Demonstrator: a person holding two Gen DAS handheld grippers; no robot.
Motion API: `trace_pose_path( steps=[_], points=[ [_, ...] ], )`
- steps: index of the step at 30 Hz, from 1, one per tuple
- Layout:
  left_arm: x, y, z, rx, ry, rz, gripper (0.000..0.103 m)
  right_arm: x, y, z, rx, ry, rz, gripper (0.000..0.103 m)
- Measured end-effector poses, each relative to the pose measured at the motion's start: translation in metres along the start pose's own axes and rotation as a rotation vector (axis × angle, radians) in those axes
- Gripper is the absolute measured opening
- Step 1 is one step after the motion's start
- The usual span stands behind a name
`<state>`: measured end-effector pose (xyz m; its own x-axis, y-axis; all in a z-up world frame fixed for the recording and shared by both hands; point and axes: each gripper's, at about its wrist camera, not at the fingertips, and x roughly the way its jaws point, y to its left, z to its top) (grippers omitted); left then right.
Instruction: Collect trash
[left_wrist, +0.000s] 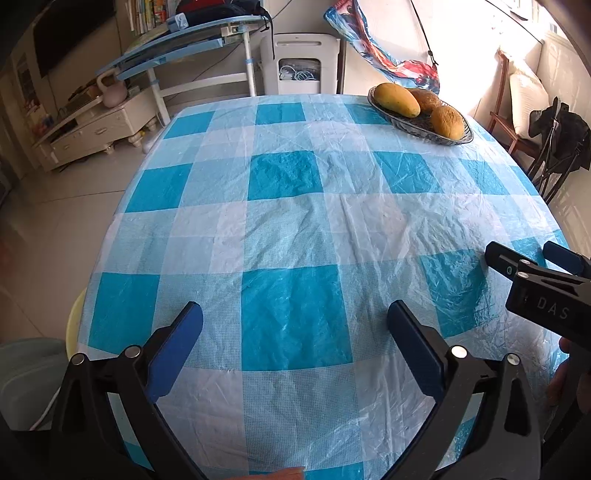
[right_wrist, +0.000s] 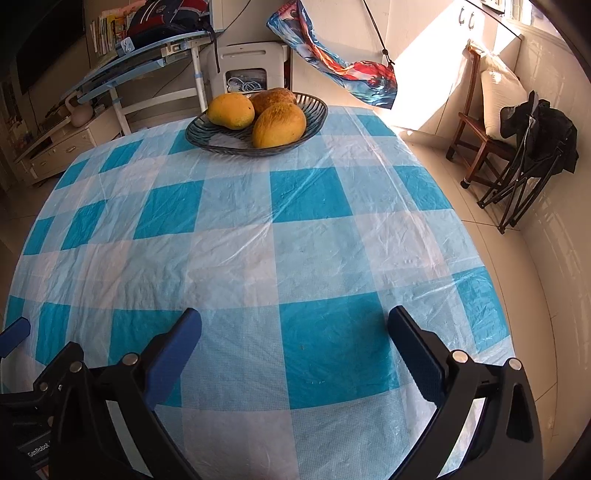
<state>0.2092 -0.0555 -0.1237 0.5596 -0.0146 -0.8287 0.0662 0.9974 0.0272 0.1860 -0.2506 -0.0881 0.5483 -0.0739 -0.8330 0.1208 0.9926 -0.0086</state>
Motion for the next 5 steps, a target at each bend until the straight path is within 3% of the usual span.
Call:
trace_pose_path(
  steps=[5],
  points=[
    [0.0002, 0.0003, 0.0002, 0.0, 0.0, 0.0, 0.097, 0.0006, -0.0004, 0.0005, 0.002, 0.001, 0.003, 0.096]
  ],
)
